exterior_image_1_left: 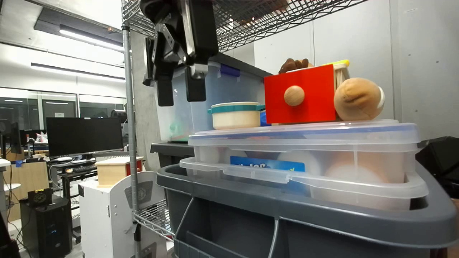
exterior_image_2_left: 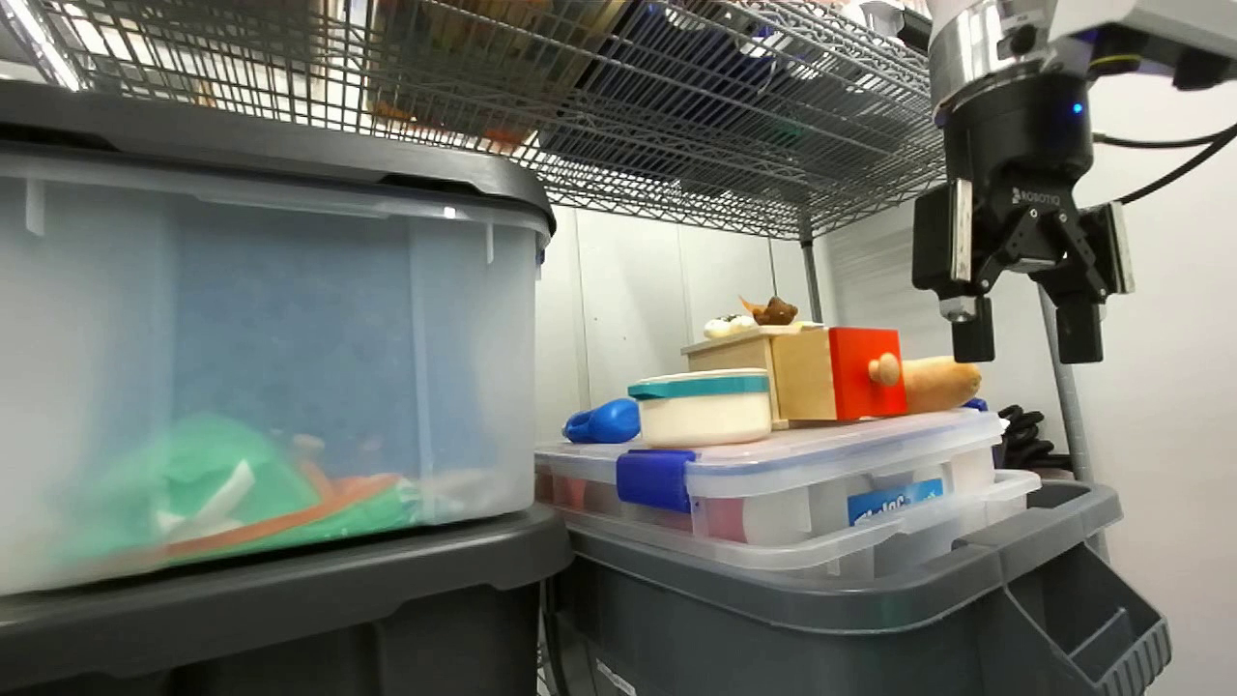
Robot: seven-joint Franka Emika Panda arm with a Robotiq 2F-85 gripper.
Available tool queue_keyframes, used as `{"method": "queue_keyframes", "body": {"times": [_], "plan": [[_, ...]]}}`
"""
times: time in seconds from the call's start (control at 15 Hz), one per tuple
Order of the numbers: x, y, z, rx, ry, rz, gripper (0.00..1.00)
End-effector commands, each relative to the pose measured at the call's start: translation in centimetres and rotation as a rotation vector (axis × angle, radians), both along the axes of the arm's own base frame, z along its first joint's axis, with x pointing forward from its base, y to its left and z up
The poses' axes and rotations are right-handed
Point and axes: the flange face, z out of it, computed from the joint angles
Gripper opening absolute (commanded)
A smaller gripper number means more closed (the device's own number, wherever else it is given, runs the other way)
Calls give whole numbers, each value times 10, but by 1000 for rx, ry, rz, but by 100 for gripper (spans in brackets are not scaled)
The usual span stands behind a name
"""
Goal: Put the bread roll plushy in the bowl
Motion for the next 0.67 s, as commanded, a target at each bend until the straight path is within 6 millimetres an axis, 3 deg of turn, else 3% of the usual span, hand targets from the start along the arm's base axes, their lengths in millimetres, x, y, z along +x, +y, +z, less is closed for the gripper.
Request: {"method": "queue_keyframes", "body": {"times": [0.0, 0.6], "plan": [[6, -2, 8, 0, -4, 23, 100], [10, -19, 27, -45, -51, 2, 100]]}}
